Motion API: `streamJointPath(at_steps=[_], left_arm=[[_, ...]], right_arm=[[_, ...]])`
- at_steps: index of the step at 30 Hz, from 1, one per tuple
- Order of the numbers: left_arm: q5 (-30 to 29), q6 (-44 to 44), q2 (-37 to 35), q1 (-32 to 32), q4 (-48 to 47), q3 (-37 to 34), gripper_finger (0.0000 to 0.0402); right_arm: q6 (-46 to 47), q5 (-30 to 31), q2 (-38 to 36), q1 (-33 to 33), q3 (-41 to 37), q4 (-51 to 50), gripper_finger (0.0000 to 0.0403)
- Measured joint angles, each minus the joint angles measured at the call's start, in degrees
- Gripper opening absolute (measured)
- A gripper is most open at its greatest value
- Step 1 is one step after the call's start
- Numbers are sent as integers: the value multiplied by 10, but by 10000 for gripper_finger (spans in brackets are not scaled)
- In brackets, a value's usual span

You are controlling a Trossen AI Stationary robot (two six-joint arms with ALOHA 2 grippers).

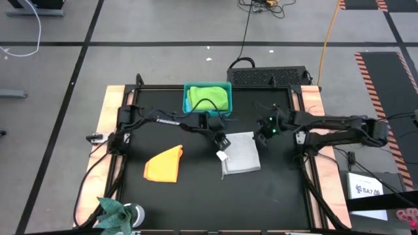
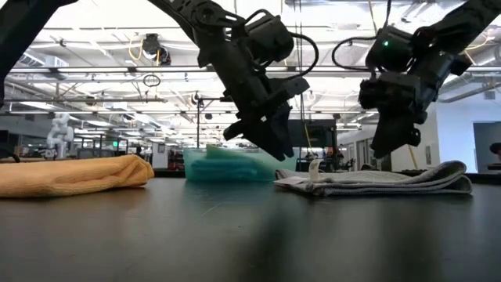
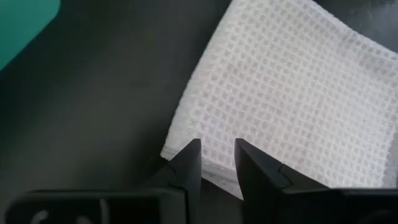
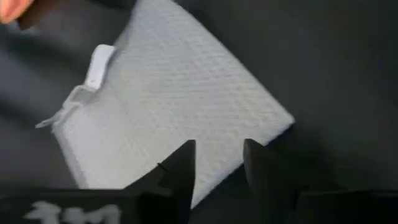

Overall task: Fold microfiber towels
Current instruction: Fold the gray towel

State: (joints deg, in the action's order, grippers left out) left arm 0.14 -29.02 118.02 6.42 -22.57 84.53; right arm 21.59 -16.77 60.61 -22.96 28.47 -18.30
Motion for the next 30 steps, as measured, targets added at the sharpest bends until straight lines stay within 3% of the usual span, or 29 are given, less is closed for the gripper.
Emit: streamJointPath(at_steps=[9, 23, 30], left_arm=[[3, 0, 0, -2, -31, 0, 113], [0, -29, 0, -2, -30, 0, 113], [-2, -24, 0, -1, -30, 0, 113]], right_arm=[[-46, -1, 46, -40, 0, 15, 179], [-82, -33, 159, -67, 2, 87, 180], [-90, -31, 147, -68, 1, 87, 180]])
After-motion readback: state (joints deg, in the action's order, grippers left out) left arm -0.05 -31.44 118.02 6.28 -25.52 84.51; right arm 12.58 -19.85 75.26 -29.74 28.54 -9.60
